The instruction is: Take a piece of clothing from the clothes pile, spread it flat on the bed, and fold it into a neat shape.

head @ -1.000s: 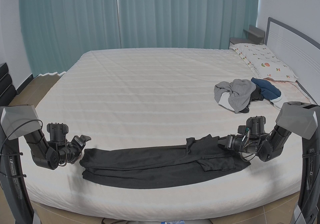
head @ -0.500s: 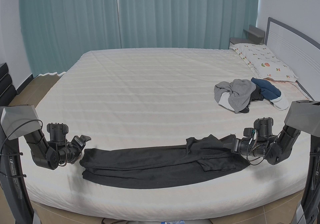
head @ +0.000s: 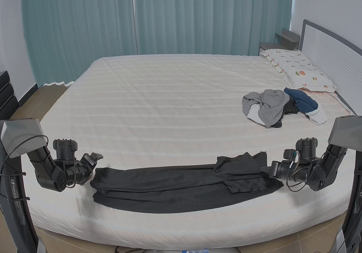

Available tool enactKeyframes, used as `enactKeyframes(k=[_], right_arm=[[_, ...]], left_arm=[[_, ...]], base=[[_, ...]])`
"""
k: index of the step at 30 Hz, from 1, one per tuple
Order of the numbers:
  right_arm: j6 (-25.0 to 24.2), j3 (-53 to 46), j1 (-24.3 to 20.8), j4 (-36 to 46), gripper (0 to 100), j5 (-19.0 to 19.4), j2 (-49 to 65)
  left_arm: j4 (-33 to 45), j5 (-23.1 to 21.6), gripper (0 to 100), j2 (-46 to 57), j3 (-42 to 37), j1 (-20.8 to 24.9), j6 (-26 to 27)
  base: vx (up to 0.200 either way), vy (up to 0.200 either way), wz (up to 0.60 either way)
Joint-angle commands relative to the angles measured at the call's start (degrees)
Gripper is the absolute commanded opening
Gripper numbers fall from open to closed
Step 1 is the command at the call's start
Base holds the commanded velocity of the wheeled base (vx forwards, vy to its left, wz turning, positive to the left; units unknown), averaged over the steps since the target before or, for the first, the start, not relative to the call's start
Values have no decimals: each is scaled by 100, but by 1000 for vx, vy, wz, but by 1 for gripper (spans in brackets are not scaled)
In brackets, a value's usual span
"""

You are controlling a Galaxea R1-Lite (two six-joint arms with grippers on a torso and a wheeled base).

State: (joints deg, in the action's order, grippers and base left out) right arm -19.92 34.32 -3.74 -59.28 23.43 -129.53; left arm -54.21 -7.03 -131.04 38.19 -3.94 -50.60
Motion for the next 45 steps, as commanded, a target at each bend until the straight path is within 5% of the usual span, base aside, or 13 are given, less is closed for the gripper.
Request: enactKeyframes(k=[1,4,5,12,21,31,32,45], right_arm=[[6,-145,-4,-233,0,-5,-249],[14,-268,-4,-268,0,-14,-275],[14,-285,-4,-286,100,-14,-266],[-91,66,-30,-224,100,-40,129],[-821,901,-346,-92,100,-322,-266],[-838,1253,-399,-101,100,-409,-996],[-838,1253,-390,-127,0,-409,-1022],[-865,1156,-285,-171,0,-620,-1031]], left_arm=[[-2,0,100,-10,-14,-2,-2],[-2,-9,100,-1,-22,-2,7],[7,-9,100,-1,-14,-2,15],[7,-9,100,-1,-22,-2,15],[7,-9,100,-1,-22,-2,24],[7,-9,100,-1,-40,-2,24],[7,-9,100,-1,-40,-2,33],[7,-44,100,17,-102,-2,165]], base=[[0,0,0],[0,0,0],[0,0,0],[0,0,0],[0,0,0],[0,0,0],[0,0,0],[0,0,0]])
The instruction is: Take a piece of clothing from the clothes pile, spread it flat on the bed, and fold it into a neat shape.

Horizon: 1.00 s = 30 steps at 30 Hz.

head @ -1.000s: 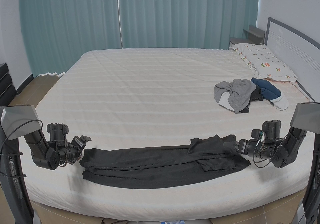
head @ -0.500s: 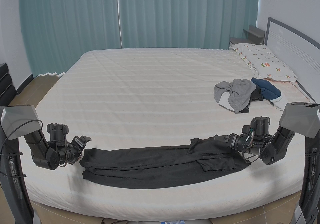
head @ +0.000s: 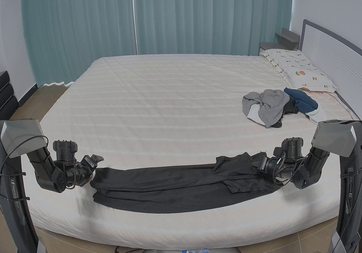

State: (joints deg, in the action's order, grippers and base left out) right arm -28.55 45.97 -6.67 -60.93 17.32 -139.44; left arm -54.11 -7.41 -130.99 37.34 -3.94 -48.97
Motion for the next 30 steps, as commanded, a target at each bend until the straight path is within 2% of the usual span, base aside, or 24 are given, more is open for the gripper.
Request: enactKeyframes(k=[1,4,5,10,11,14,15,20,25,27,30], right_arm=[[-1,-62,16,-7,0,-36,-40],[-10,-88,8,-16,0,-27,-5],[-28,-79,8,-33,100,-36,22],[-265,-150,52,-112,100,-71,294],[-423,-317,175,-121,100,-54,514],[-476,-422,227,-121,100,-36,637],[-546,-730,368,-139,100,-36,848],[-828,-1389,561,-226,100,8,1270],[-1373,-1916,632,-763,100,34,1366],[-1750,-2154,640,-1316,100,272,1182],[-1821,-2303,693,-1861,100,421,953]], left_arm=[[32,-32,100,29,-16,-2,28],[41,-32,100,38,-16,-11,37],[50,-41,100,38,-25,-11,37],[59,-50,100,109,-95,-37,177],[59,-67,100,196,-245,-37,406],[50,-76,100,232,-341,-28,573],[41,-164,100,416,-587,-19,907],[59,-647,100,856,-1045,-28,1373],[59,-683,100,1137,-1264,-81,1759],[68,-894,100,1568,-1519,-204,1953],[68,-1289,100,1770,-1844,-195,2234]], base=[[0,0,0],[0,0,0],[0,0,0],[0,0,0],[0,0,0],[0,0,0],[0,0,0],[0,0,0],[0,0,0],[0,0,0],[0,0,0]])
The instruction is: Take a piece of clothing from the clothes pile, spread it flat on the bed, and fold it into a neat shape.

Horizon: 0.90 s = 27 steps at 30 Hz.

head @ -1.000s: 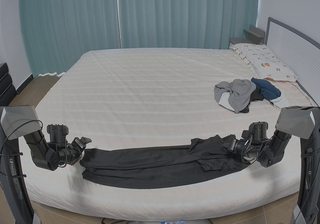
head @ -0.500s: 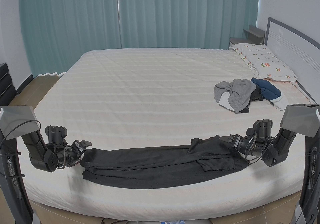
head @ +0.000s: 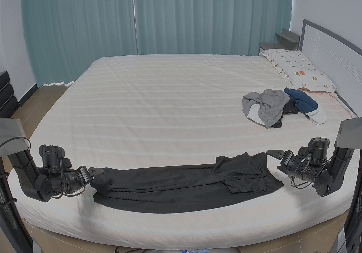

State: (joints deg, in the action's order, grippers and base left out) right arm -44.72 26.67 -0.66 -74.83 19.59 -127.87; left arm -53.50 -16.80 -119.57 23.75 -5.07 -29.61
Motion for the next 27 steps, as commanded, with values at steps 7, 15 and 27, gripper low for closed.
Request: enactKeyframes(k=[7,15,27], right_arm=[[-213,-593,22,-639,100,256,-230],[-239,-637,22,-639,100,265,-247],[-239,-699,13,-647,100,265,-283]], left_arm=[[-90,-403,100,118,-415,-64,562],[-336,-342,100,-550,-54,147,553],[-371,-25,100,-981,262,367,562]], base=[[0,0,0],[0,0,0],[0,0,0]])
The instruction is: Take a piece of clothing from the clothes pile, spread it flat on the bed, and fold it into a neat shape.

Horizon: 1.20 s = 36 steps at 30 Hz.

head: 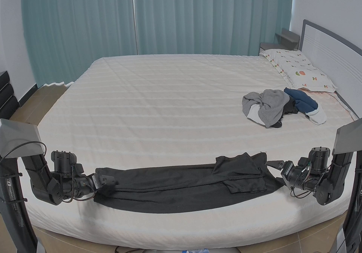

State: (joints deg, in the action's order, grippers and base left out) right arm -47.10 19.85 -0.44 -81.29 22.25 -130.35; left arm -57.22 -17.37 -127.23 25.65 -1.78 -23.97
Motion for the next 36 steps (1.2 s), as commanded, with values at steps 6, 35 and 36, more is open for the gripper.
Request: enactKeyframes(k=[6,35,36], right_arm=[[0,-33,0,-10,100,-1,-34],[-9,-33,26,-10,100,8,-8],[-9,-33,18,-10,100,8,-8]], left_arm=[[1,217,100,-258,54,231,-47],[-8,234,0,-170,-42,196,-293],[-17,234,0,-161,-34,196,-293]], base=[[0,0,0],[-55,34,0],[-200,200,0]])
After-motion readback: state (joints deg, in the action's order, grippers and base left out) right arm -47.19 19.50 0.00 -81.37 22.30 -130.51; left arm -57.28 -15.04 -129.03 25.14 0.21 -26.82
